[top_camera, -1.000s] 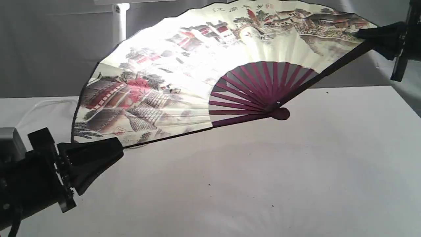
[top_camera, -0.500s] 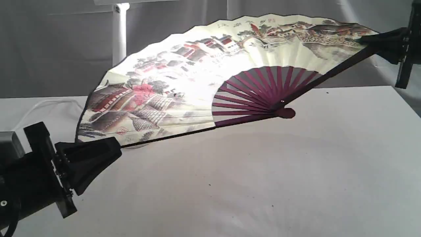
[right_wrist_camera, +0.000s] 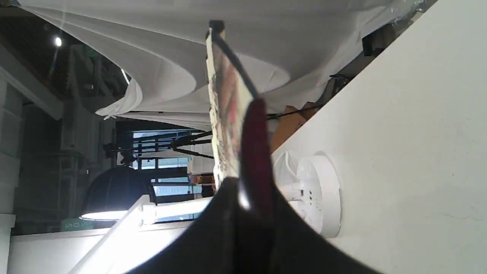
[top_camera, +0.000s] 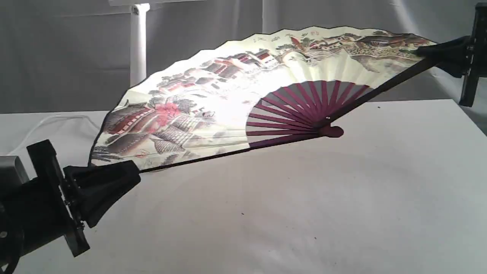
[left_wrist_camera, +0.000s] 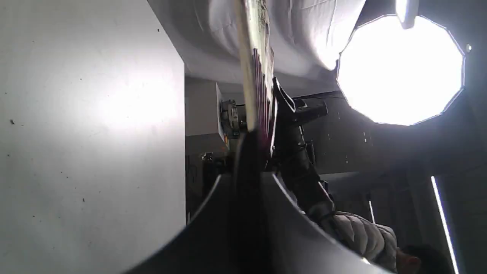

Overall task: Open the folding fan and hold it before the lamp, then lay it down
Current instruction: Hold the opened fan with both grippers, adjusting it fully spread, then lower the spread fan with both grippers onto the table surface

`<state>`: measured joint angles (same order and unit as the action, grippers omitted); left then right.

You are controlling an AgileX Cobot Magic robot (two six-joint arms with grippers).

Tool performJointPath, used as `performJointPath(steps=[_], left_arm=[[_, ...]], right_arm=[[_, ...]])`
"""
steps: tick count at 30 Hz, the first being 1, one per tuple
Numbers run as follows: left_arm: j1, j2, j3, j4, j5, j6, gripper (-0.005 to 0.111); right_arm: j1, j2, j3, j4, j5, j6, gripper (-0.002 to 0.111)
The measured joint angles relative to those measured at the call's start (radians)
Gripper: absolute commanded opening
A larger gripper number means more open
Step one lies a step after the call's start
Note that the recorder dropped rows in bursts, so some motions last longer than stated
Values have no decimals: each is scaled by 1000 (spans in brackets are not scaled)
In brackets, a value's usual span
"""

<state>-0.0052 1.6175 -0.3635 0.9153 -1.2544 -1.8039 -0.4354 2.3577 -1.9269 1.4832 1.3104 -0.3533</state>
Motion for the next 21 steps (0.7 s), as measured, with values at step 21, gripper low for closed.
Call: performJointPath(steps=[21], left_arm=[[1, 0, 0, 9, 4, 12, 0]], right_arm=[[-4, 0, 0, 0, 0, -21, 0]])
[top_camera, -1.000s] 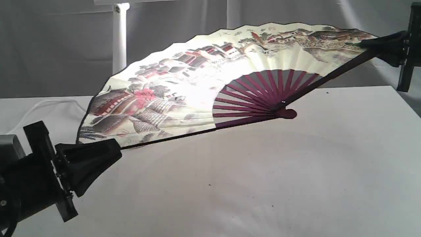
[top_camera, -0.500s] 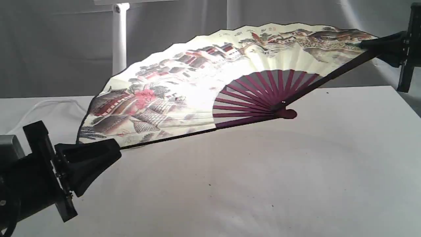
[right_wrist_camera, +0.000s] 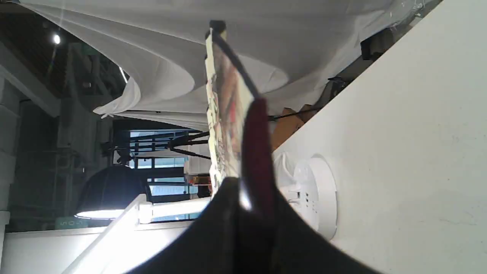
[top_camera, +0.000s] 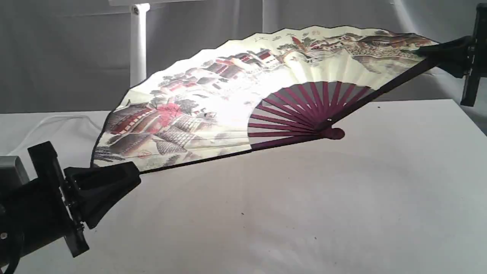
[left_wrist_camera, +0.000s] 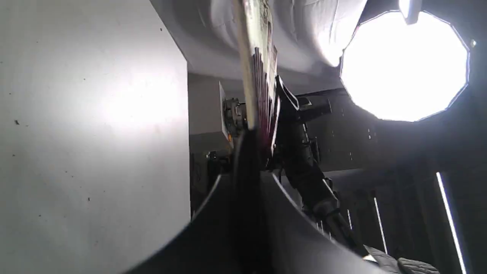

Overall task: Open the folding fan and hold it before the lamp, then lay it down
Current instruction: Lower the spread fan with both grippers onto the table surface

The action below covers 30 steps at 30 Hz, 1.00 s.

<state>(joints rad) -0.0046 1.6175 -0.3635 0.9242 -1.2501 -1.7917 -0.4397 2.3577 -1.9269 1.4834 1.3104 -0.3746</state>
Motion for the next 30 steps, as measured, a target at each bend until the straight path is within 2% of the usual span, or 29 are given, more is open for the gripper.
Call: performJointPath(steps=[20, 30], left_arm=[[-2, 0, 21, -28, 20, 93, 0], [-2, 71, 22, -37, 46, 151, 0]], right_arm=[[2, 0, 0, -44, 0, -18, 0], [8, 83, 62, 41, -2, -166, 0]])
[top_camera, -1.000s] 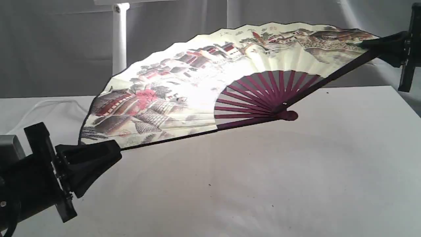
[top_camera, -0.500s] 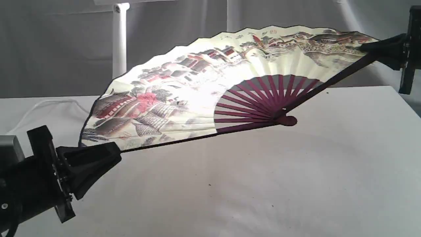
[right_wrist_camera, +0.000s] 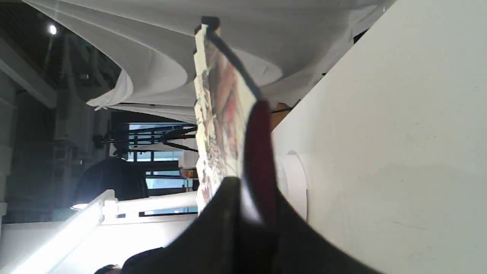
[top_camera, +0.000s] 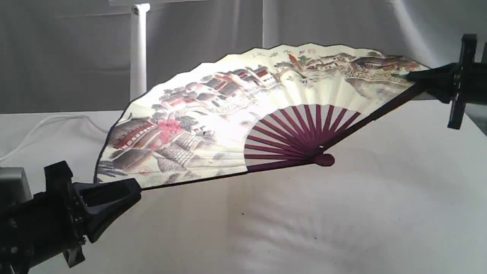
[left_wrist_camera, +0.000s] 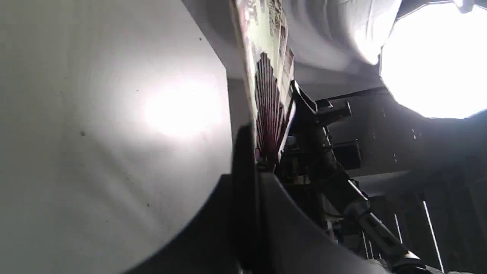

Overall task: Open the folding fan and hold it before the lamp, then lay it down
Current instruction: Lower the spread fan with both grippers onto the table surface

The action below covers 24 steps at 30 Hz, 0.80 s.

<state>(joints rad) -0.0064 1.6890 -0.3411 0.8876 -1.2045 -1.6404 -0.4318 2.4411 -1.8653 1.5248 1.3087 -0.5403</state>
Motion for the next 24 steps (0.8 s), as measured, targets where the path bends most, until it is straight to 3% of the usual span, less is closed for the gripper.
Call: performJointPath(steps=[14, 24], left_arm=[[0, 372, -42, -40, -95, 151, 0], [0, 438, -45, -43, -98, 187, 0]], right_arm=[[0, 66, 34, -44, -29, -137, 0], [-4, 83, 43, -92, -55, -131, 0]])
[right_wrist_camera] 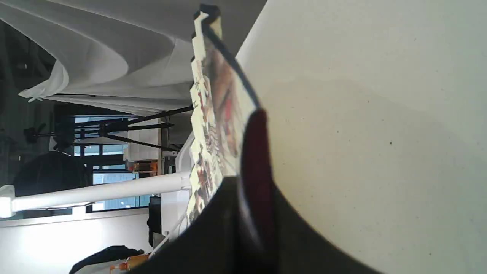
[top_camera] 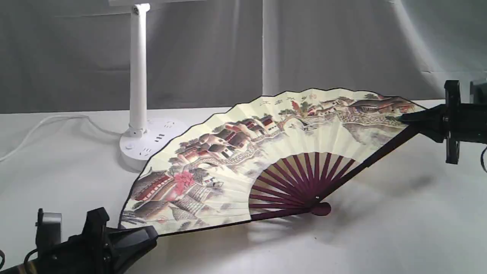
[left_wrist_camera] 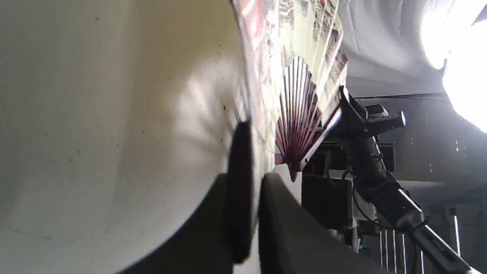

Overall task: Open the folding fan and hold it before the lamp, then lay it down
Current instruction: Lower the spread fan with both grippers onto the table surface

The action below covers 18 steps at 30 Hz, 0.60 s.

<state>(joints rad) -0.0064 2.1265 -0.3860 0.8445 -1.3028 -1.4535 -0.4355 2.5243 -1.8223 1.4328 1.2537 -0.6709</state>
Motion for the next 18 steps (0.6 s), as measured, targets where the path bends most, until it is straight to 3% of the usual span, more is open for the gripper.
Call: performJointPath(steps=[18], left_arm=[[0, 27, -10, 0, -3, 42, 0]], right_arm=[[-9, 61, 4, 39, 5, -14, 0]])
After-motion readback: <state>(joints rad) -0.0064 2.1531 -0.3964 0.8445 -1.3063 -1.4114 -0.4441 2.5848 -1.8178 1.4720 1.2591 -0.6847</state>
